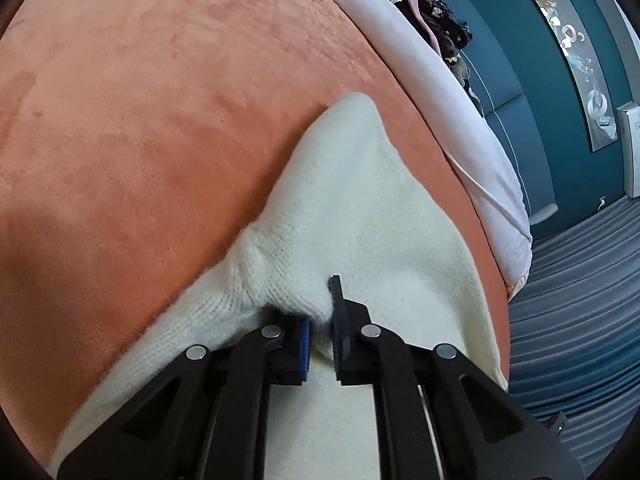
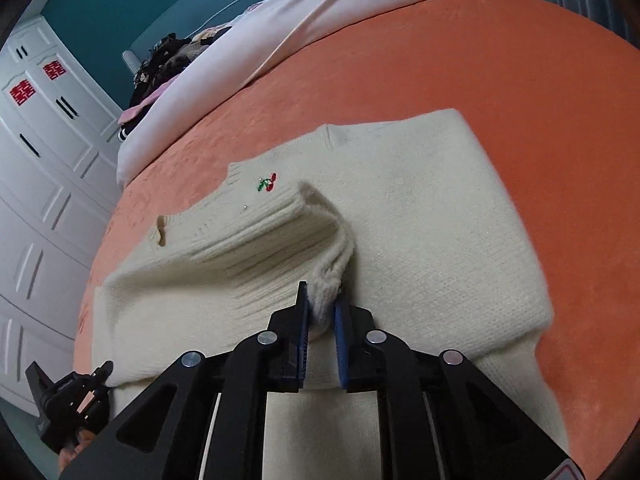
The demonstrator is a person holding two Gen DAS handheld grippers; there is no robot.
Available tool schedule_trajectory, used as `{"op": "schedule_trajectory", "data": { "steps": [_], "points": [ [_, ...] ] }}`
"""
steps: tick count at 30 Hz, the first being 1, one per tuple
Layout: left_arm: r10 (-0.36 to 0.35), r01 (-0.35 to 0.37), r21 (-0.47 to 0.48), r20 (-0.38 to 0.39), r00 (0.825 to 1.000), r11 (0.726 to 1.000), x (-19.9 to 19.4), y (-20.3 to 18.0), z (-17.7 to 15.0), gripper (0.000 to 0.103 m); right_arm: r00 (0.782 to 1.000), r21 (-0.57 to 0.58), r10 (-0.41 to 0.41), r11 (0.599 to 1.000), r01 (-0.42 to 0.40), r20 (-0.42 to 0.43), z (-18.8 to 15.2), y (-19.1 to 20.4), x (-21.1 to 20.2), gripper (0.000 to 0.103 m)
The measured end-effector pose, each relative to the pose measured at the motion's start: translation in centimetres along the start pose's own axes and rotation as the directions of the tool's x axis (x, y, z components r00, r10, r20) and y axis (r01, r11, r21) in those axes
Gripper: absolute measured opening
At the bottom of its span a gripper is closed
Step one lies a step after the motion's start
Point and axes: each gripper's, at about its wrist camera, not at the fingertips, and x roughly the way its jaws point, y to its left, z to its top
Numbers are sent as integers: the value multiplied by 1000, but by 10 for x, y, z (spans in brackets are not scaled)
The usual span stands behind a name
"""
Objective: Fold small clothes
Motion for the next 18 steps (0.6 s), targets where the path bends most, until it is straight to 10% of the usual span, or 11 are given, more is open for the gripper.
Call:
{"op": "schedule_trajectory", "data": {
  "steps": [4, 8, 12, 15, 18],
  "points": [
    [-41, 36, 111, 46, 998, 993, -5, 6, -8, 9, 987, -21, 51, 999, -48, 154, -5, 43, -43, 20],
    [-71, 60, 136, 81, 994, 989, -6, 12, -14, 9, 964, -298, 236, 917, -264, -124, -35, 164, 4, 20],
    [-82, 68, 147, 87, 993, 987, -7, 13, -16, 9, 946, -408, 193, 866, -289, -261, -49, 237, 79, 23],
    [-114, 99, 150, 92, 989, 984, -7, 17, -18, 9, 949, -334, 165, 908, -252, -267, -22, 204, 107, 0],
    [-125, 108, 163, 99, 987, 981, -5, 18, -20, 9, 981, -164, 124, 975, -149, -148, 25, 114, 93, 0]
  ]
}}
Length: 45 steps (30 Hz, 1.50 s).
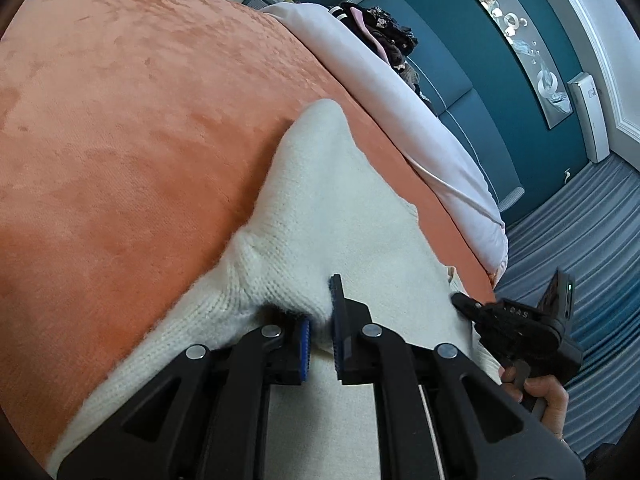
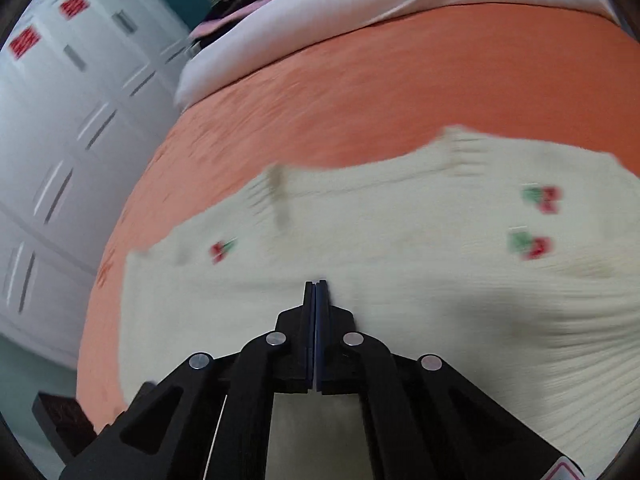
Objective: Fold small clothes
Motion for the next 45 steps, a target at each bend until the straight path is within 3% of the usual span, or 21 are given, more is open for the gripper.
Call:
{"op": "schedule_trajectory", "data": {
  "steps": [1, 4, 8, 9, 10, 14, 15, 20, 22, 24, 26, 28, 30, 33, 35, 37, 39, 41, 42, 44, 45],
  "points": [
    [0, 0, 5, 4, 1000, 1000, 0, 0, -1, 9, 994, 68, -100, 993, 98, 38, 4, -35, -16, 0],
    [0, 0, 8, 9, 1000, 1000, 0, -1, -1, 9, 974, 230, -205, 957, 177, 101, -1, -110, -74, 1],
    [7, -7, 8, 6, 1000, 1000, -2, -3, -2, 9, 981, 207, -95, 977, 58, 170, -40, -112, -130, 42],
    [9, -9, 3, 2, 1000, 1000, -2, -4, -1, 9, 984, 192, -72, 981, 41, 161, -52, -106, -131, 60],
    [13, -13, -6, -5, 1000, 1000, -3, -5, 1, 9, 987, 186, -55, 982, 26, 151, -62, -101, -128, 62],
    [59, -65, -111, -50, 997, 992, -8, -12, 13, 9, 995, 144, -72, 988, 62, 67, -74, -78, -93, 51],
    [65, -71, -143, -44, 997, 987, -14, -16, 17, 9, 997, 132, -51, 990, 43, 64, -74, -72, -92, 4],
    [129, -129, -41, 1, 992, 991, -27, -32, 38, 9, 959, 52, 117, 990, -134, 258, -49, -44, -152, 4],
    [236, -237, -12, -74, 969, 971, -7, -16, 30, 8, 976, 63, 11, 998, -26, 218, -53, -62, -136, 0],
    [196, -196, -1, -29, 980, 981, -10, -3, 24, 8, 980, 95, -199, 976, 195, 27, -67, -107, -81, 0],
    [186, -187, -21, -40, 982, 982, -13, -3, 28, 8, 993, 178, -76, 982, 59, 92, -71, -127, -94, 0],
    [178, -178, 10, -41, 983, 984, -13, -3, 28, 9, 982, 228, -102, 972, 63, 161, -66, -119, -124, 5],
    [169, -168, 18, -20, 985, 986, -15, -1, 25, 9, 970, 160, -23, 987, -17, 242, -63, -90, -146, 8],
    [193, -193, 43, 2, 981, 980, -14, -8, 20, 9, 978, 18, 78, 996, -83, 191, -56, -36, -130, 9],
    [187, -187, 41, -2, 982, 981, -15, -7, 21, 9, 992, -54, 51, 998, -45, 118, -54, -17, -94, 9],
    [169, -168, 36, -15, 986, 985, -15, -4, 22, 10, 995, -50, -97, 994, 98, 25, -60, -34, -54, 0],
    [149, -148, 44, -37, 988, 988, -17, -2, 25, 11, 998, 55, -5, 998, 1, 68, -71, -70, -63, 0],
    [137, -135, 43, -57, 989, 990, -25, 0, 26, 14, 991, 143, -80, 988, 64, 103, -81, -84, -97, 0],
    [133, -131, 39, -63, 989, 991, -34, 1, 25, 17, 982, 156, -151, 979, 132, 115, -91, -88, -119, 17],
    [119, -117, 29, -72, 990, 993, -62, 4, 19, 26, 966, 127, -215, 972, 198, 142, -121, -93, -163, 28],
    [121, -119, 34, -68, 990, 992, -80, 6, 14, 41, 963, 108, -222, 972, 207, 152, -141, -96, -187, 41]
  ]
}}
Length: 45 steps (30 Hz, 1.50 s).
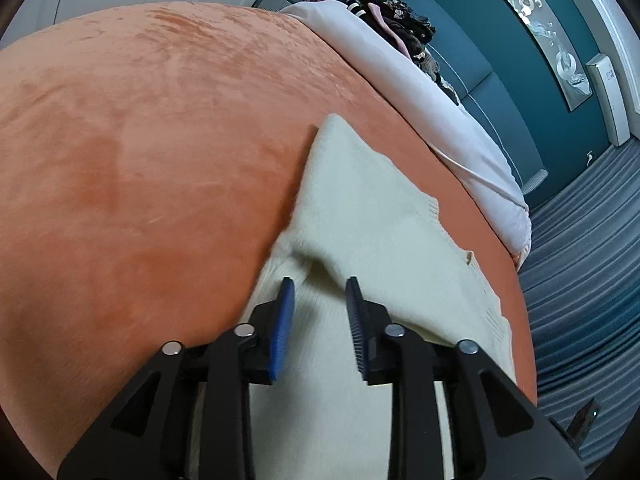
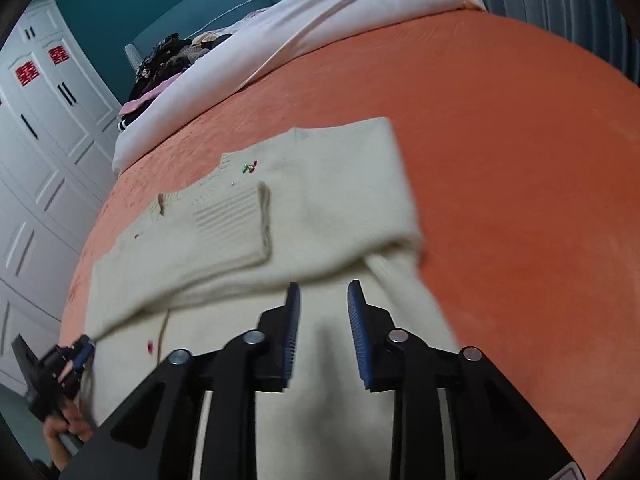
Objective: Fold small clothes
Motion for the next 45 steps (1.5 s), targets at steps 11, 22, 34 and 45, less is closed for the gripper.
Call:
{"op": "schedule_trajectory", "data": {
  "steps": [11, 22, 34, 45],
  "points": [
    [76, -83, -38, -156, 985, 996, -143, 40, -114, 94, 966, 151, 55, 988, -17, -252, -166, -90, -130, 74],
    [-35, 2, -116, -281, 959, 993, -121, 12, -131, 35, 956, 289, 217, 945, -156, -195, -164, -54, -98, 11],
    [-14, 24, 32, -265, 964, 999, -219, -10, -128, 9, 956, -11, 276, 960, -278, -99, -131, -17, -201, 7],
    [58, 13, 153, -454, 889, 988, -336, 7, -210, 9, 767, -137, 307, 881, -454, -563, -248, -30, -281, 7]
  ]
}}
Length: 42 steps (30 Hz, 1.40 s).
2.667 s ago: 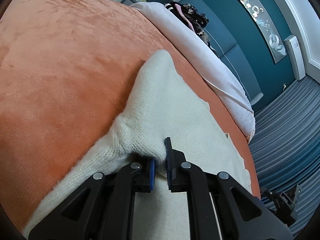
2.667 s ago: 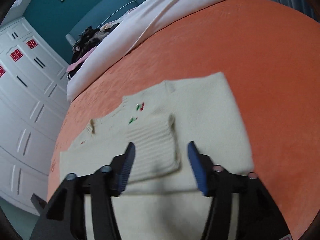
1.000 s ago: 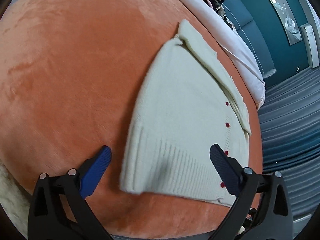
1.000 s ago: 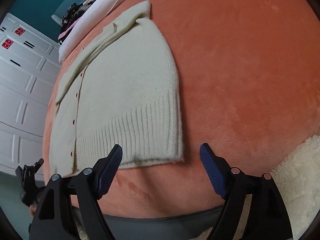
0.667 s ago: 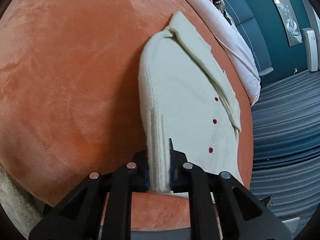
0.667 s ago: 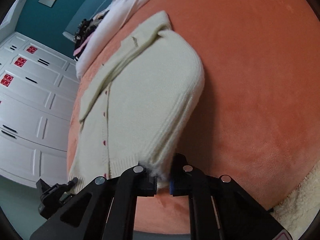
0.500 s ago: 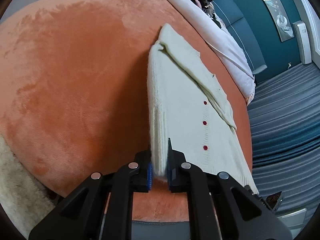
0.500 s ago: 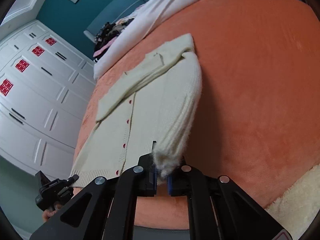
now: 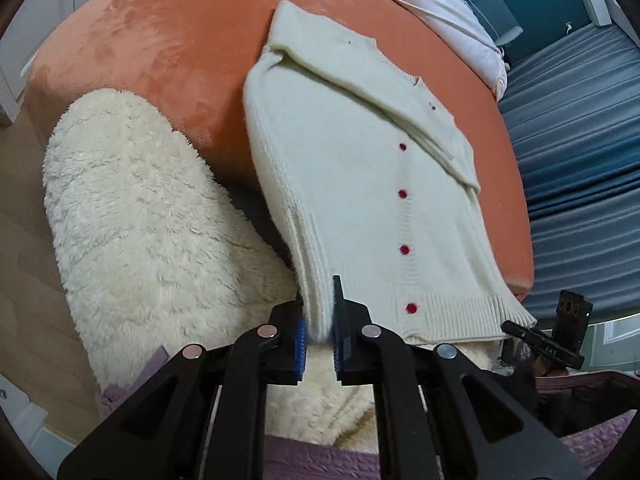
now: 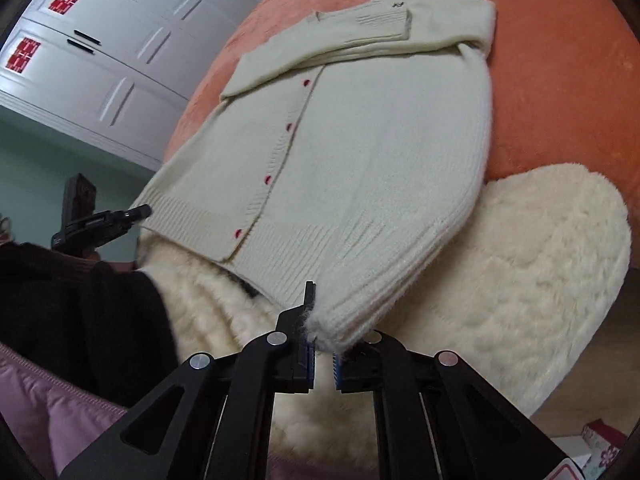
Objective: Fold small clothes
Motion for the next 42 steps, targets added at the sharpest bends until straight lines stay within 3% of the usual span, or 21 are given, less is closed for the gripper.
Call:
{"op": "schedule_trajectory", "data": {
  "steps": [3, 5, 6, 8, 10, 11, 12, 14, 17, 19, 20, 22, 25, 29, 30, 32, 33, 34, 36, 39, 42],
  "points": [
    [-76, 76, 9, 158, 985, 997, -25, -21, 46, 9, 992, -56, 53, 997, -46, 115, 30, 18, -24, 7],
    [-134, 127, 45, 257, 957, 991, -28, -34, 96, 9, 961, -90, 72, 995, -50, 265, 76, 18, -42, 7],
    [-138, 127, 56, 302, 943, 990, -23, -39, 121, 9, 938, -76, 79, 995, -56, 336, 99, 11, -48, 8],
    [-144, 135, 51, 363, 921, 990, -1, -39, 166, 10, 869, -10, 106, 993, -115, 483, 146, -18, -49, 8],
    [-116, 115, 25, 363, 924, 993, 32, -32, 210, 13, 810, 102, 76, 981, -166, 582, 185, -57, -31, 10],
    [-91, 98, -1, 359, 929, 995, 53, -26, 226, 16, 798, 167, 37, 971, -171, 602, 201, -74, -16, 17],
    [-50, 59, -16, 347, 937, 998, 73, -22, 242, 30, 790, 255, -65, 960, -117, 610, 214, -88, 0, 32],
    [76, -46, -98, 331, 940, 994, 100, -8, 255, 42, 783, 399, -267, 916, 26, 562, 229, -100, 24, 33],
    [95, -54, -127, 342, 935, 990, 105, 8, 247, 52, 758, 431, -294, 902, 19, 582, 222, -95, 37, 38],
    [95, -60, -104, 380, 920, 993, 101, 10, 241, 79, 738, 427, -341, 901, 78, 582, 218, -86, 43, 62],
    [105, -78, -86, 389, 915, 993, 103, 9, 240, 83, 740, 411, -350, 905, 109, 575, 219, -83, 46, 62],
    [132, -130, -30, 363, 922, 991, 116, 2, 244, 87, 759, 381, -364, 910, 166, 539, 228, -87, 54, 62],
    [165, -179, 16, 305, 938, 984, 144, 0, 250, 87, 778, 398, -388, 897, 194, 495, 240, -96, 65, 63],
    [175, -171, -38, 234, 956, 984, 173, 10, 261, 83, 789, 436, -442, 865, 248, 427, 247, -116, 85, 64],
    [172, -166, -47, 230, 958, 985, 175, 10, 261, 77, 798, 439, -441, 863, 251, 411, 250, -118, 90, 64],
    [168, -162, -42, 222, 960, 986, 176, 11, 264, 55, 820, 419, -412, 876, 238, 396, 253, -118, 99, 61],
    [173, -169, -38, 218, 960, 985, 175, 11, 264, 34, 819, 401, -411, 883, 246, 401, 252, -113, 101, 43],
    [175, -170, -40, 215, 961, 985, 172, 12, 264, 11, 816, 377, -415, 887, 266, 403, 252, -107, 101, 12],
    [127, -116, -62, 232, 964, 991, 157, 13, 260, 11, 821, 342, -381, 908, 244, 425, 246, -97, 95, 10],
    [73, -64, -41, 304, 950, 997, 121, -1, 255, 10, 783, 296, -301, 942, 156, 544, 232, -75, 60, 8],
    [32, -32, -6, 373, 927, 999, 89, -23, 264, 10, 714, 245, -256, 962, 121, 652, 234, -56, 13, 8]
  ]
}}
